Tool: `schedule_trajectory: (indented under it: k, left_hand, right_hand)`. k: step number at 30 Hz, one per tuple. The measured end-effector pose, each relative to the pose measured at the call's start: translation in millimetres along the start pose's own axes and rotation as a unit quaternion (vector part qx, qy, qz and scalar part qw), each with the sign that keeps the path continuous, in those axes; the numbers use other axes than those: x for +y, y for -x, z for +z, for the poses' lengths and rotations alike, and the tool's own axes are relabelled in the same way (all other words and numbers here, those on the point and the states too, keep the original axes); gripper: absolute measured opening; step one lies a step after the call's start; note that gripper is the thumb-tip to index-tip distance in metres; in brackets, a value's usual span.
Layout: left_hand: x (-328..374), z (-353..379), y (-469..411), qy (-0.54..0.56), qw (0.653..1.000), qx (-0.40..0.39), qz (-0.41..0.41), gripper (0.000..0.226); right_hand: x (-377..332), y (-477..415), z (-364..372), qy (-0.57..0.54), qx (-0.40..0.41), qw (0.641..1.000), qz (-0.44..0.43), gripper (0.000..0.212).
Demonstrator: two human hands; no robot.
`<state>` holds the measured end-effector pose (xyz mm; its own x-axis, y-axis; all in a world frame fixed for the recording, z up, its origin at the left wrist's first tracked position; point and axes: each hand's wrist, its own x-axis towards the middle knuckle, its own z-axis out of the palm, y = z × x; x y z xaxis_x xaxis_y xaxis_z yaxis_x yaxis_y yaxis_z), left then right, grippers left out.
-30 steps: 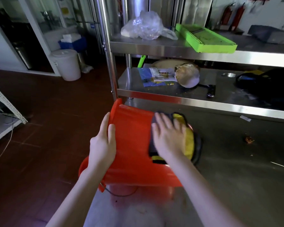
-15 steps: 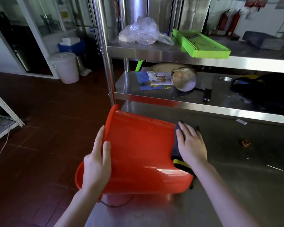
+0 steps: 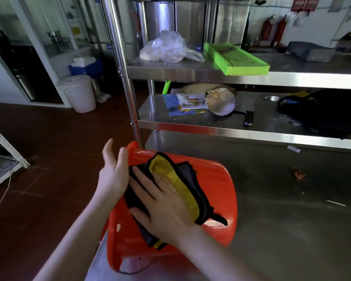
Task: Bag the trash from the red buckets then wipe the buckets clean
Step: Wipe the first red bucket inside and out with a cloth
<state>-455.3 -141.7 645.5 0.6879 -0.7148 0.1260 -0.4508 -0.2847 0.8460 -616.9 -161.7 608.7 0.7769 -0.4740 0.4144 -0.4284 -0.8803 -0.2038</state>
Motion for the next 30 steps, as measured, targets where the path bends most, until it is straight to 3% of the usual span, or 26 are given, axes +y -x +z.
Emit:
schedule_trajectory:
  k: [4, 10, 13, 15, 18, 21, 23, 25, 27, 30]
  left_hand:
    - [21.7, 19.5, -21.1, -0.042, 0.998, -0.009, 0.046, 0.048]
    - [-4.0, 23.7, 36.6, 0.018, 0.992, 0.009, 0.121, 0.044]
    - [-6.2, 36.3, 53.1, 0.035, 0.99, 0.017, 0.134, 0.048]
    - [-5.6, 39.3, 48.9, 0.043, 0.991, 0.019, 0.126, 0.048]
    - [-4.7, 35.5, 34.8, 0.041, 0.992, 0.019, 0.116, 0.047]
    - [-10.5, 28.3, 24.5, 0.016, 0.992, 0.033, 0.121, 0.047]
    - [-19.0, 21.9, 23.3, 0.018, 0.992, 0.035, 0.12, 0.046]
    - [-25.5, 17.3, 28.7, 0.025, 0.991, 0.03, 0.124, 0.046]
    - [-28.9, 17.2, 36.3, 0.043, 0.991, 0.017, 0.123, 0.043]
    - [-29.5, 24.4, 47.0, 0.068, 0.988, 0.012, 0.141, 0.045]
  right_hand:
    - [13.6, 13.4, -2.2, 0.053, 0.033, 0.995, 0.075, 0.059]
    - [84.0, 28.0, -11.8, 0.126, 0.042, 0.959, 0.251, 0.063]
    - [135.2, 27.0, -26.5, 0.072, 0.019, 0.918, 0.39, 0.064]
    - [137.7, 8.7, -28.5, 0.02, 0.0, 0.904, 0.426, 0.062]
    - [84.3, -25.1, -14.2, 0.052, 0.077, 0.953, 0.289, 0.052]
    - [22.1, -40.5, 3.8, 0.014, 0.037, 0.993, 0.114, 0.052]
    - [13.1, -39.2, 6.6, 0.009, 0.012, 0.999, 0.052, 0.051]
    - [30.6, -30.4, 3.0, 0.049, 0.023, 0.997, 0.049, 0.054]
    - [58.7, -16.0, -5.3, 0.089, 0.044, 0.985, 0.144, 0.061]
    - [111.6, 4.4, -21.3, 0.074, 0.049, 0.927, 0.365, 0.063]
